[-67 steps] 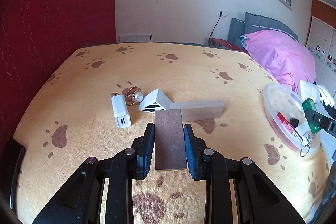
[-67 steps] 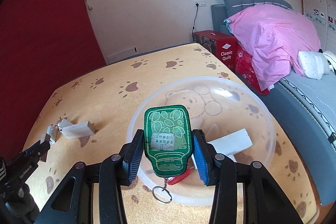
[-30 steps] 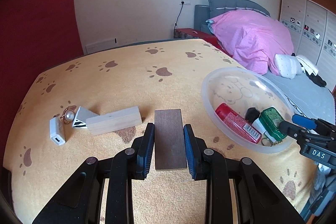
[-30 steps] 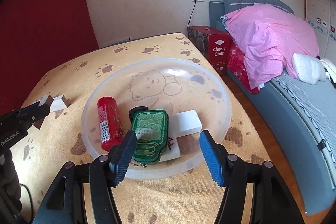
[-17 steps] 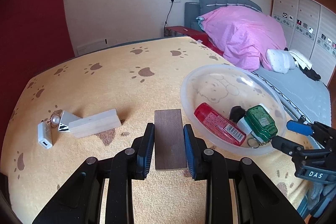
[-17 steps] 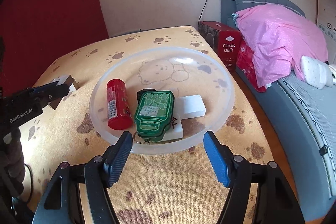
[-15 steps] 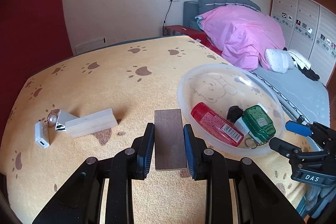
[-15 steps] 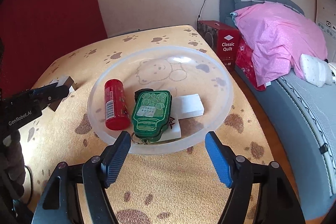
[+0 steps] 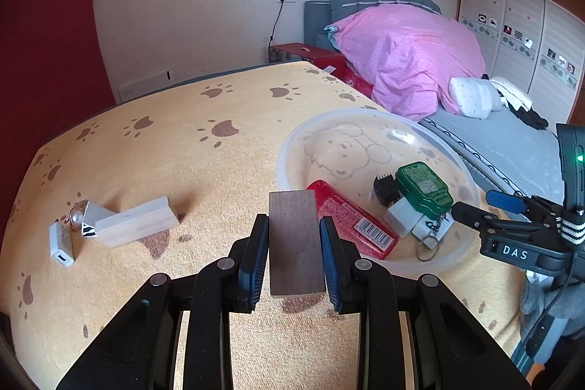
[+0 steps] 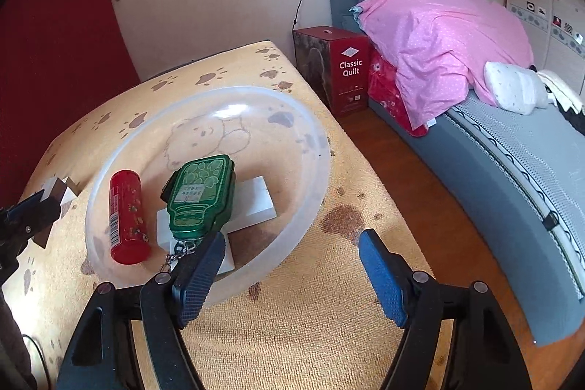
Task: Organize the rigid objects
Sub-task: 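Lower the brown wooden block into the clear bowl and open the left gripper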
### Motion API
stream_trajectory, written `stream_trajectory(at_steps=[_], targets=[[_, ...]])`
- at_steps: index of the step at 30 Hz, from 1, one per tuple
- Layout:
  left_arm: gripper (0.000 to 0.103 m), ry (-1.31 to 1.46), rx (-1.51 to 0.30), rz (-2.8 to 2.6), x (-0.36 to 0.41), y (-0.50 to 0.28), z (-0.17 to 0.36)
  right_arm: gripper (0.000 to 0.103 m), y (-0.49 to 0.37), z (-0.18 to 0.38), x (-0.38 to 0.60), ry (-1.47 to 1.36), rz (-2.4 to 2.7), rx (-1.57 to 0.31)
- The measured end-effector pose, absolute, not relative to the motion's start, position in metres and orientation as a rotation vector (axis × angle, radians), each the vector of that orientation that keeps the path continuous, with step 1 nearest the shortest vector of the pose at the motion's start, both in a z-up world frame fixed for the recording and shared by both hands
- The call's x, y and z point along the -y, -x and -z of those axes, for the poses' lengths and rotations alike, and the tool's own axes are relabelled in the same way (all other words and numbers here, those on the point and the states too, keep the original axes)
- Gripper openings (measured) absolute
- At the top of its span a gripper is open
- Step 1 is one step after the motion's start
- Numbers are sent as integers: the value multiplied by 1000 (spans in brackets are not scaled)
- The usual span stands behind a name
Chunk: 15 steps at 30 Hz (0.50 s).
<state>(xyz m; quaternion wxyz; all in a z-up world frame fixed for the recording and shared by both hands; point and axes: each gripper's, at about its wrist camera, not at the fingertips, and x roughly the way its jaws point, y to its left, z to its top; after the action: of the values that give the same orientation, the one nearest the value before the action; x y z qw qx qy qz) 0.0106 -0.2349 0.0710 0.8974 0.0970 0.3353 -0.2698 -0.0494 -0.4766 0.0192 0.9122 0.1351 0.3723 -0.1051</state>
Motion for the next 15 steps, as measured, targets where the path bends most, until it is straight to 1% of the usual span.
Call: stream_trajectory(at_steps=[15], targets=[[29, -173, -756, 688, 286, -18, -68, 80, 59, -21, 479, -339, 180, -715]])
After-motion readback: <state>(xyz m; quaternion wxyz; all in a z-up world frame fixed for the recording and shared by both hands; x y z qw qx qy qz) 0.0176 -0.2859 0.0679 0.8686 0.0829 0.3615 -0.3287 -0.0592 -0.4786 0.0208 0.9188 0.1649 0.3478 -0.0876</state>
